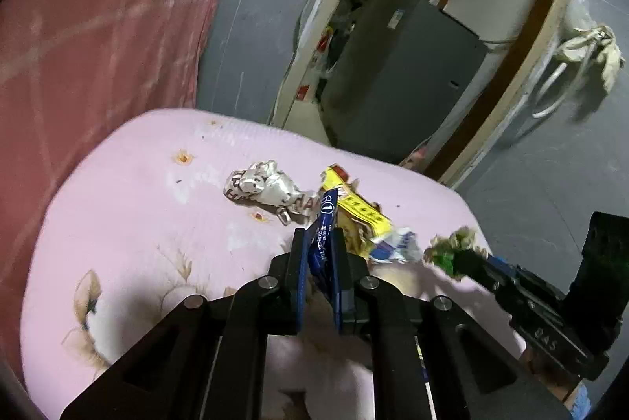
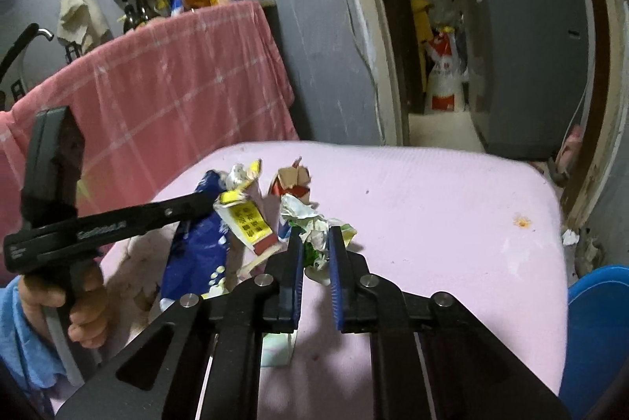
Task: Collect trash
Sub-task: 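Lift both held pieces and carry them over the blue bucket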
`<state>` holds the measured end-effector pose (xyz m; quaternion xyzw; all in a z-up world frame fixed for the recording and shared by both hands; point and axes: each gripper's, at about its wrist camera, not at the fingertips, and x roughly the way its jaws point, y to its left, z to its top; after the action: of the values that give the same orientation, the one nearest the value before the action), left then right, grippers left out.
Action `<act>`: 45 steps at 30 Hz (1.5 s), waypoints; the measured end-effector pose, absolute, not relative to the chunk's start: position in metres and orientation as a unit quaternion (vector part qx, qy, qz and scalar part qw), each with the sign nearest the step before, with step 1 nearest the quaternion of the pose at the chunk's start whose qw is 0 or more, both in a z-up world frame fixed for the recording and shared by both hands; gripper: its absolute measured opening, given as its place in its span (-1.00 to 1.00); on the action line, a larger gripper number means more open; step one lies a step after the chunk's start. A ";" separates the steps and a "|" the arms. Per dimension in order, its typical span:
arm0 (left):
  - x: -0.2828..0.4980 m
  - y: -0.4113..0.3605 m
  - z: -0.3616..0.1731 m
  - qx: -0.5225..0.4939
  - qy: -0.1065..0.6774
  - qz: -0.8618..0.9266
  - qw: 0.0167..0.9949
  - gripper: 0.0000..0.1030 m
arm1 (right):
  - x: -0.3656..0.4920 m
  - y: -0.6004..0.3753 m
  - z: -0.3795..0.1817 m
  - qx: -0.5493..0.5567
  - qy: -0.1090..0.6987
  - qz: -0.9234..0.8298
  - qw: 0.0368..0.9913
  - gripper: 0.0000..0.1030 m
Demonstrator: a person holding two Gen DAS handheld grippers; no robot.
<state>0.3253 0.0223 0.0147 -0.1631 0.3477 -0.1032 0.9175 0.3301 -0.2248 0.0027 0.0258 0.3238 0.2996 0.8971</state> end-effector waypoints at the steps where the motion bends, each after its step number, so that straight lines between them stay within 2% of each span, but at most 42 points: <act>1: 0.321 0.020 0.018 -0.159 0.341 -0.105 0.920 -0.85 | 0.326 -0.227 0.006 0.027 0.310 0.298 0.902 -0.82; 15: 0.245 -0.045 0.084 -0.069 0.174 -0.127 0.974 -0.85 | 0.239 -0.279 0.080 0.041 0.096 0.230 0.968 -0.82; 24: 0.218 -0.117 0.119 -0.049 0.104 -0.195 0.974 -0.85 | 0.192 -0.337 0.100 0.052 0.035 0.134 0.989 -0.82; 34: 0.230 -0.205 0.110 -0.045 0.117 -0.271 0.954 -0.85 | 0.160 -0.413 0.073 0.067 0.047 -0.002 0.997 -0.82; 41: 0.242 -0.260 0.083 -0.037 0.159 -0.290 0.943 -0.85 | 0.160 -0.457 0.045 0.087 0.092 -0.039 0.991 -0.82; 45: 0.256 -0.285 0.061 -0.027 0.212 -0.285 0.934 -0.85 | 0.172 -0.473 0.023 0.105 0.134 -0.043 0.984 -0.81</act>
<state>0.2558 -0.2850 0.0609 -0.0267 0.2115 -0.2855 0.9344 0.1718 -0.4734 0.0234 0.1051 0.1339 -0.0434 0.9845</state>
